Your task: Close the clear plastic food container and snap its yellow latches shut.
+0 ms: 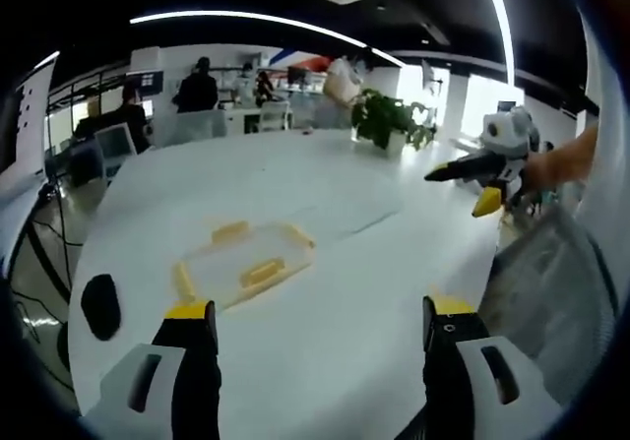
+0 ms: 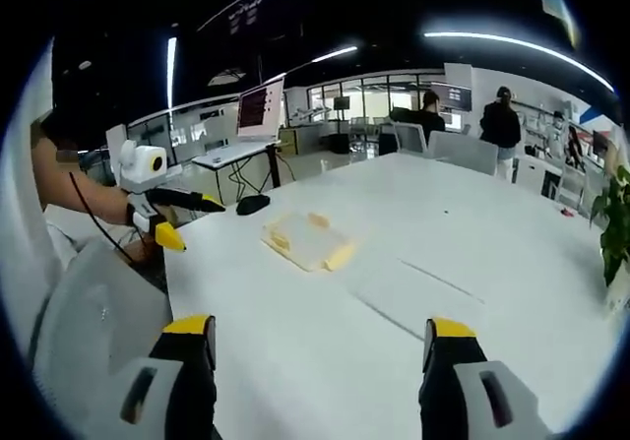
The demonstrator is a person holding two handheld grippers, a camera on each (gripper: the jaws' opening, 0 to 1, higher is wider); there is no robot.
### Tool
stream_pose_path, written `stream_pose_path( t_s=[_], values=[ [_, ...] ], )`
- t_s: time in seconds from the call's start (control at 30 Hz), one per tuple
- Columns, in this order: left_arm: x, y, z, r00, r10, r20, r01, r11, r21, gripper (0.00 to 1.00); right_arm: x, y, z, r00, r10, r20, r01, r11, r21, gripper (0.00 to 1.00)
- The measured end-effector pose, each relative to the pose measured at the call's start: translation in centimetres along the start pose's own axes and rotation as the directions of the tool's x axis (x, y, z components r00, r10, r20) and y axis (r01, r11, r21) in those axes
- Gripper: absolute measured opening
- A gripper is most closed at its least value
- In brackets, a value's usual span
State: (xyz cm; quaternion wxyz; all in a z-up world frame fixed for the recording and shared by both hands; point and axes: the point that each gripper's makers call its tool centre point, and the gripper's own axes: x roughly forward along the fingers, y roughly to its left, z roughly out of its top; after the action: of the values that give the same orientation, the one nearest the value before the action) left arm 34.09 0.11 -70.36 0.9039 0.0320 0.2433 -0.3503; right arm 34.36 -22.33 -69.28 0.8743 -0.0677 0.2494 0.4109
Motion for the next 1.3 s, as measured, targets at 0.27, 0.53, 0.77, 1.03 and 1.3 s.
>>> stream_pose_path(
  t_s=[0.27, 0.53, 0.77, 1.03, 1.3],
  values=[
    [0.2, 1.3, -0.3, 1.000, -0.005, -0.027, 0.005, 1.000, 0.009, 0.82, 1.4, 0.0, 0.7, 0.999, 0.039, -0.009, -0.039, 0.999, -0.021, 0.85],
    [0.2, 2.3, -0.5, 0.999, -0.010, -0.050, 0.012, 0.999, 0.034, 0.82, 2.9, -0.2, 1.6, 0.997, 0.069, -0.019, -0.070, 0.996, -0.051, 0.85],
    [0.5, 3.4, -0.7, 0.997, -0.020, -0.073, 0.023, 0.999, 0.045, 0.80, 4.5, -0.1, 1.9, 0.993, 0.103, -0.052, -0.107, 0.990, -0.087, 0.84],
    [0.8, 4.4, -1.1, 0.996, -0.029, -0.085, 0.034, 0.998, 0.049, 0.81, 6.0, 0.2, 1.9, 0.988, 0.127, -0.088, -0.137, 0.983, -0.124, 0.84],
    [1.2, 5.0, -1.3, 0.992, -0.061, -0.111, 0.070, 0.994, 0.079, 0.81, 7.4, 0.1, 2.3, 0.984, 0.142, -0.109, -0.157, 0.976, -0.149, 0.84]
  ],
)
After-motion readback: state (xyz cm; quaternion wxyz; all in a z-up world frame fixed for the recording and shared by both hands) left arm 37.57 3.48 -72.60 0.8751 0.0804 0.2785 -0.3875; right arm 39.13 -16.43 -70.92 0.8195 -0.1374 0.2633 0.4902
